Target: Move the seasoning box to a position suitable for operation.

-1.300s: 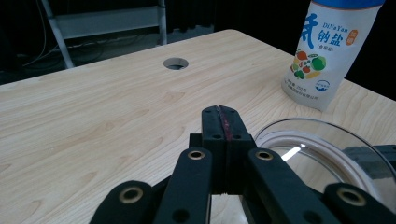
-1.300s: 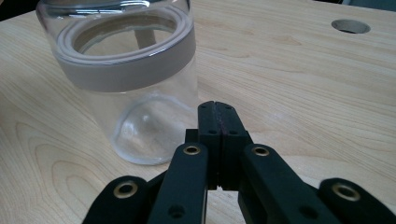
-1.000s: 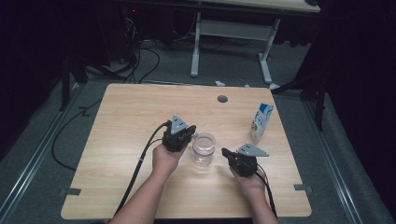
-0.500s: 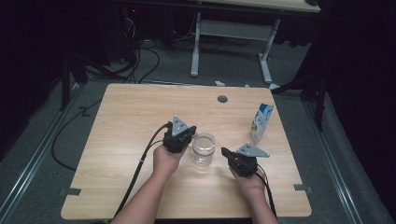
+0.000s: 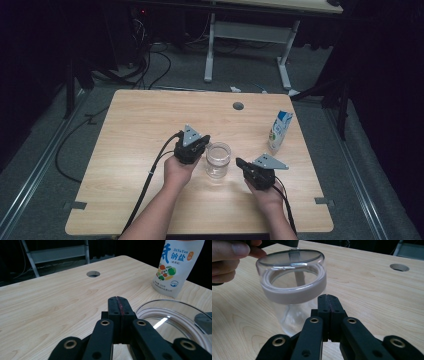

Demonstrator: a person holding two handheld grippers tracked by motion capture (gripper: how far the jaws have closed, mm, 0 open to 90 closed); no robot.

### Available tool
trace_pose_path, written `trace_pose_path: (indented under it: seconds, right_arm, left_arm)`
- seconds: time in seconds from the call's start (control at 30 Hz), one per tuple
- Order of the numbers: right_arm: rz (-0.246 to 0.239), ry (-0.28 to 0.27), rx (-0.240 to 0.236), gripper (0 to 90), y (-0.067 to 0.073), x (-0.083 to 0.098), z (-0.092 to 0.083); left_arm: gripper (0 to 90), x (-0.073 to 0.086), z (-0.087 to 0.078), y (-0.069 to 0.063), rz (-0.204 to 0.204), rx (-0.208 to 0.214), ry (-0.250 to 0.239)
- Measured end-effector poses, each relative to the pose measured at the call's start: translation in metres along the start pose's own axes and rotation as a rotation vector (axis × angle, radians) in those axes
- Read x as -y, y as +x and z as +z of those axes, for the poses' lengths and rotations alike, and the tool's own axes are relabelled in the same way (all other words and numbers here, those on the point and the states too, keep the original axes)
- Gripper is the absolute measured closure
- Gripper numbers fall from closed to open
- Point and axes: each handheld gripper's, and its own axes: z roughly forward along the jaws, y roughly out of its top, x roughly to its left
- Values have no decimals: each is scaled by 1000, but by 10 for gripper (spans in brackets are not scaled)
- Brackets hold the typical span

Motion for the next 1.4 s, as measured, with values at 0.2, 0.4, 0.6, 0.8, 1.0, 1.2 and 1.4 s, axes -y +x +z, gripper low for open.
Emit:
trace_pose_path:
  seconds: [0.2,0.4,0.6,0.8,1.0,1.2,1.4]
  right_arm:
    - [-11,-13,-10,896,4,-2,-1]
    - [-15,-41,-31,896,9,-8,-4]
    - [-34,-38,-41,896,15,-11,-2]
    - [-40,-38,-45,895,17,-11,0]
    - [-45,-52,-54,896,20,-15,-1]
    - [-43,-57,-52,896,21,-15,-1]
    - [-43,-70,-40,898,23,-19,-3]
  left_arm:
    - [899,1,1,1,-2,-2,1]
    - [900,1,1,1,-3,1,0]
    - [899,1,0,1,-3,4,0]
    - [899,1,0,2,0,6,0]
    - [899,2,-9,3,-5,-2,-17]
    - [899,13,-31,3,-19,-4,-7]
    - [899,39,-50,-14,-22,44,35]
